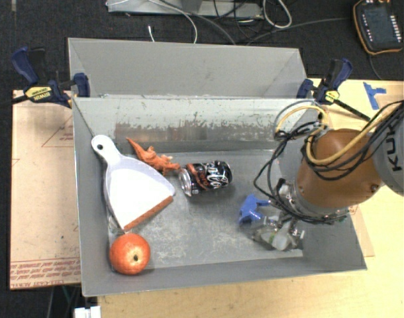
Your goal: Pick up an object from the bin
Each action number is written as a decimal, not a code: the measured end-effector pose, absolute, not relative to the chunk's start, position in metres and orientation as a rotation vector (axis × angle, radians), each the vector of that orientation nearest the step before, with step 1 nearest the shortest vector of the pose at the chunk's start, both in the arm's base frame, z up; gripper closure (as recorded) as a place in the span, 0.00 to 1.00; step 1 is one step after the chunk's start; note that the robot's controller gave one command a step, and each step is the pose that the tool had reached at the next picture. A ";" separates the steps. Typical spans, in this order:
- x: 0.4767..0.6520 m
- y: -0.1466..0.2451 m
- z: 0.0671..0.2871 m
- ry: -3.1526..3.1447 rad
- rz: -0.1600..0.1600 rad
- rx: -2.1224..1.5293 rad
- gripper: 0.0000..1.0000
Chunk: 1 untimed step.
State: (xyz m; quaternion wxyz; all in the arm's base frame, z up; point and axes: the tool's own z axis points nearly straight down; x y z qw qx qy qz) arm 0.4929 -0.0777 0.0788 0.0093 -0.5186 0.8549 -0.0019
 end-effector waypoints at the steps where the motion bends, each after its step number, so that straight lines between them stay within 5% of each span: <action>1: 0.493 -0.077 0.093 2.672 -0.003 -1.618 1.00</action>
Offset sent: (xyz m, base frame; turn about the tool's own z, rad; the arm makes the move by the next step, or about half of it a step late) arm -0.0007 0.0005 0.0691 0.0013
